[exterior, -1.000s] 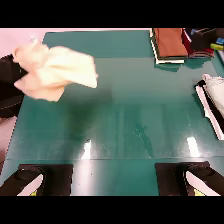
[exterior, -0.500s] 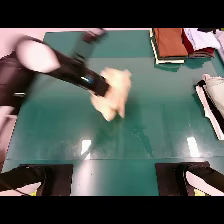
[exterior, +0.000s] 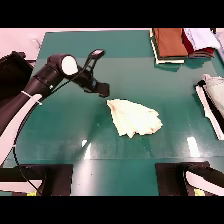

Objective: Fold the shirts.

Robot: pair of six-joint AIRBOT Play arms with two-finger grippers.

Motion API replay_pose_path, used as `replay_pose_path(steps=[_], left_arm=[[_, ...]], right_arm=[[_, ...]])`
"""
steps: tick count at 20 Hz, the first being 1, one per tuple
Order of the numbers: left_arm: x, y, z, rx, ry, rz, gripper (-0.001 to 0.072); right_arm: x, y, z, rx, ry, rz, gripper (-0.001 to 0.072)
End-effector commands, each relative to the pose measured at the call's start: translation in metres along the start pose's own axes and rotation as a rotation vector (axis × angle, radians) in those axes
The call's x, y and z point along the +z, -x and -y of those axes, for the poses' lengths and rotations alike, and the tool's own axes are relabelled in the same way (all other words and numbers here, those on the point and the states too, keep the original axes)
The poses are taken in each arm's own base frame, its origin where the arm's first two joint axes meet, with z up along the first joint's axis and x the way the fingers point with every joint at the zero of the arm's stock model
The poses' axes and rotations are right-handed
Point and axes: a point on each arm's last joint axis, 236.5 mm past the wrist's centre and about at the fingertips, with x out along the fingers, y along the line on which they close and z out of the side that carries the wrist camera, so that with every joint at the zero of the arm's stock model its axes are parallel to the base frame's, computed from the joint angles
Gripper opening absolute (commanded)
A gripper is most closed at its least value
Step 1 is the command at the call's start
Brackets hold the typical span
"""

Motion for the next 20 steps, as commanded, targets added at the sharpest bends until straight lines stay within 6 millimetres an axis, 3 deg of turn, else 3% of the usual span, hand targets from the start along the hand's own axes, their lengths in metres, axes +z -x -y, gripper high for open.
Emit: replay_pose_path(steps=[1,4,9,12,13,14,15,17,20], left_arm=[[-0.043,-0.04,-0.023,-0.088,0.189,-0.088,0.0617],[-0.063,-0.075,-0.008,-0.13,0.224,-0.058,0.0617],[-0.079,-0.111,0.024,-0.15,0.199,-0.078,0.0614],[-0.072,-0.115,0.03,-0.169,0.223,-0.046,0.0368],[-0.069,-0.115,0.028,-0.163,0.218,-0.037,0.0255],[-0.066,-0.113,0.025,-0.159,0.216,-0.03,0.0088],[-0.06,-0.11,0.023,-0.159,0.213,-0.022,0.0029],[-0.043,-0.094,0.011,-0.153,0.209,-0.008,0.0028],[-0.011,-0.062,-0.019,-0.112,0.171,0.023,0.0028]], right_arm=[[-0.003,0.0,-0.001,0.006,0.0,-0.017,0.0018],[-0.003,0.0,-0.001,0.007,-0.001,-0.017,0.0019],[-0.003,0.0,-0.001,0.007,-0.027,-0.018,0.0019],[-0.004,0.0,-0.002,0.007,-0.035,-0.022,0.0019],[-0.007,0.0,-0.001,0.005,-0.033,-0.033,0.0019],[-0.013,0.001,0.001,0.003,-0.037,-0.057,0.0019],[-0.022,0.001,0.005,-0.001,-0.069,-0.091,0.0019],[-0.057,0.005,0.022,-0.035,-0.141,-0.188,0.0019],[-0.154,0.017,0.057,-0.1,-0.294,-0.411,0.0019]])
